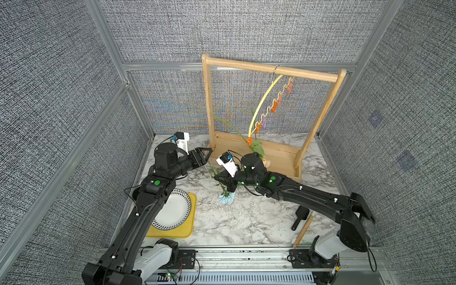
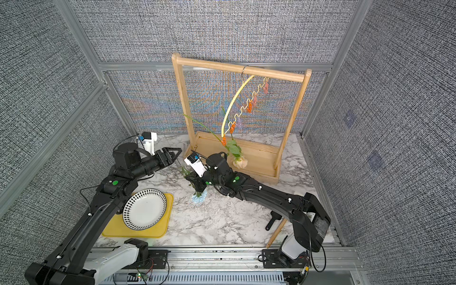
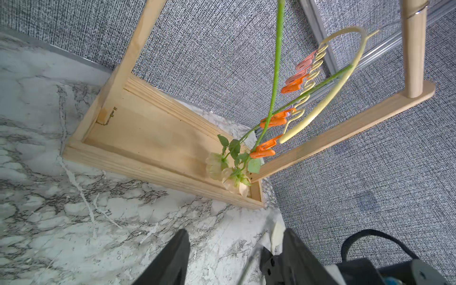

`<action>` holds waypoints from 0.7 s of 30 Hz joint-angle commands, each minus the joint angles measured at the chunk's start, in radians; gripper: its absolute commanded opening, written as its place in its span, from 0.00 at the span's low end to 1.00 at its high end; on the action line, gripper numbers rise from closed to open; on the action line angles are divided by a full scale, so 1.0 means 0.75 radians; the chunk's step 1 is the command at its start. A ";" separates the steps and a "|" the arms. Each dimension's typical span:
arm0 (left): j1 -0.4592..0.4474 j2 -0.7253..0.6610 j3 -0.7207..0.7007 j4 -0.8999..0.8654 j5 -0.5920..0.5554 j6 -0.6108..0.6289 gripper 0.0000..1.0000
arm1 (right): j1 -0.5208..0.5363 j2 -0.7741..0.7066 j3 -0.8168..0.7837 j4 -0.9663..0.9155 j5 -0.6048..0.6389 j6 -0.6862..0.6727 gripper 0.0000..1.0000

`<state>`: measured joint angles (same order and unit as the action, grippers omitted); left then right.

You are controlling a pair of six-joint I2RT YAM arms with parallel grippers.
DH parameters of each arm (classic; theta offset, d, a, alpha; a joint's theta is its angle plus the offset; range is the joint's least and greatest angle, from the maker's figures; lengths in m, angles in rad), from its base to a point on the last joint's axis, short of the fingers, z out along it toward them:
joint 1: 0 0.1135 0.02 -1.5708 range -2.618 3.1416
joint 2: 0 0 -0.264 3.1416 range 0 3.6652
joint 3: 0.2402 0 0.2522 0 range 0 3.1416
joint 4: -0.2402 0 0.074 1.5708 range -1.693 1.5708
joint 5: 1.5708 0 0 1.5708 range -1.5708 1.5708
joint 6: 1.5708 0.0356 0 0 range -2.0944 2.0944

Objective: Dry the flowers on a clothes hanger
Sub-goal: Pick up the flower at the center of the board.

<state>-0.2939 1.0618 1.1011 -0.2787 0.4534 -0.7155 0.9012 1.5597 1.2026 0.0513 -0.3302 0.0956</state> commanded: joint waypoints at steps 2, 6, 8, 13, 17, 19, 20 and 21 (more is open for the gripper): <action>0.002 0.037 0.104 -0.171 0.070 0.162 0.60 | -0.001 -0.025 -0.019 0.008 -0.012 -0.044 0.00; 0.003 0.078 0.175 -0.286 0.083 0.249 0.47 | -0.003 -0.030 -0.023 0.005 -0.004 -0.043 0.00; 0.003 0.087 0.188 -0.320 0.081 0.268 0.40 | -0.003 -0.032 -0.023 0.007 -0.002 -0.045 0.00; 0.003 0.091 0.182 -0.323 0.099 0.269 0.31 | -0.005 -0.038 -0.024 0.005 0.025 -0.040 0.00; 0.003 0.094 0.179 -0.313 0.119 0.259 0.30 | -0.005 -0.037 -0.029 0.007 0.036 -0.037 0.00; 0.003 0.103 0.174 -0.304 0.139 0.249 0.30 | -0.007 -0.036 -0.031 0.009 0.039 -0.037 0.00; 0.003 0.105 0.170 -0.300 0.148 0.244 0.30 | -0.007 -0.038 -0.032 0.008 0.043 -0.034 0.00; 0.003 0.108 0.168 -0.297 0.153 0.240 0.30 | -0.008 -0.040 -0.034 0.007 0.045 -0.034 0.00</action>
<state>-0.2928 1.1370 1.2304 -0.5068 0.5358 -0.5320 0.8967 1.5356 1.1839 0.0471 -0.3115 0.0689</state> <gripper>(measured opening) 0.305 0.067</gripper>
